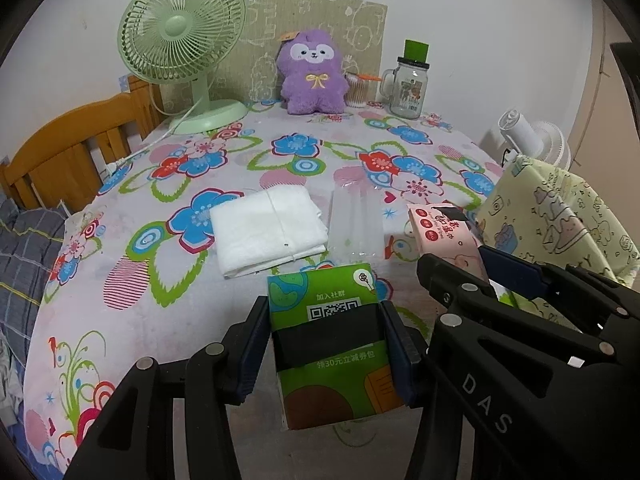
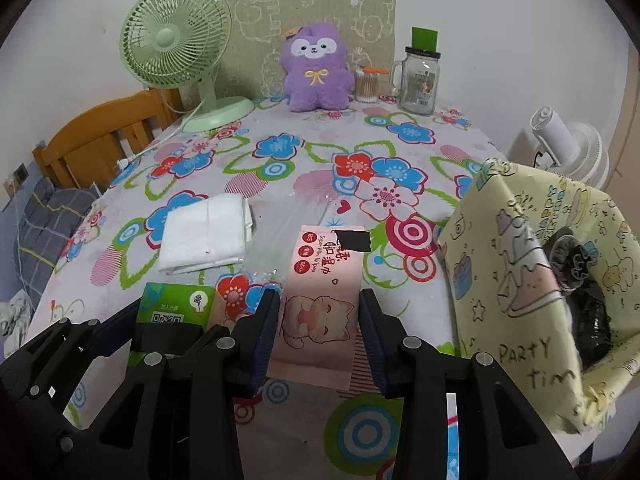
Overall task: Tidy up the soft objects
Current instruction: 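Lift and carry the green and pink tissue packs with both tools over the box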
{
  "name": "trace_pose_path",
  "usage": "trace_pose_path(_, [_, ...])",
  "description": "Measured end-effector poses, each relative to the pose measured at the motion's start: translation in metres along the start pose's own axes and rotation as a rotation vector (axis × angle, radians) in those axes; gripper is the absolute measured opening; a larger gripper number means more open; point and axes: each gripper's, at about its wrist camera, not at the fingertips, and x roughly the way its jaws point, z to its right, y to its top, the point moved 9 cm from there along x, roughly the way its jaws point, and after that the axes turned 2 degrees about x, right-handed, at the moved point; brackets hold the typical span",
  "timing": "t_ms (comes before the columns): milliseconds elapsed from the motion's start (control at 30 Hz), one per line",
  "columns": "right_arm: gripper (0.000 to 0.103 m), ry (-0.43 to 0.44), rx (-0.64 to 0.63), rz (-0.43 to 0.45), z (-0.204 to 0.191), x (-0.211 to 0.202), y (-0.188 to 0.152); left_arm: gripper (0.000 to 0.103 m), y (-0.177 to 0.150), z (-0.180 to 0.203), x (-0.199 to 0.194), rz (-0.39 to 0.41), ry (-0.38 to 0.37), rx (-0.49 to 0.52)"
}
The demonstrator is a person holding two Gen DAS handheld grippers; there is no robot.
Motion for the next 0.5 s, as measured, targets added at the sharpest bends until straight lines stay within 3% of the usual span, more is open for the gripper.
trace_pose_path(500, [0.043,-0.01,-0.007,0.06,0.003,-0.038,0.002,0.055,0.004,0.01,-0.032,0.059,-0.003,0.016])
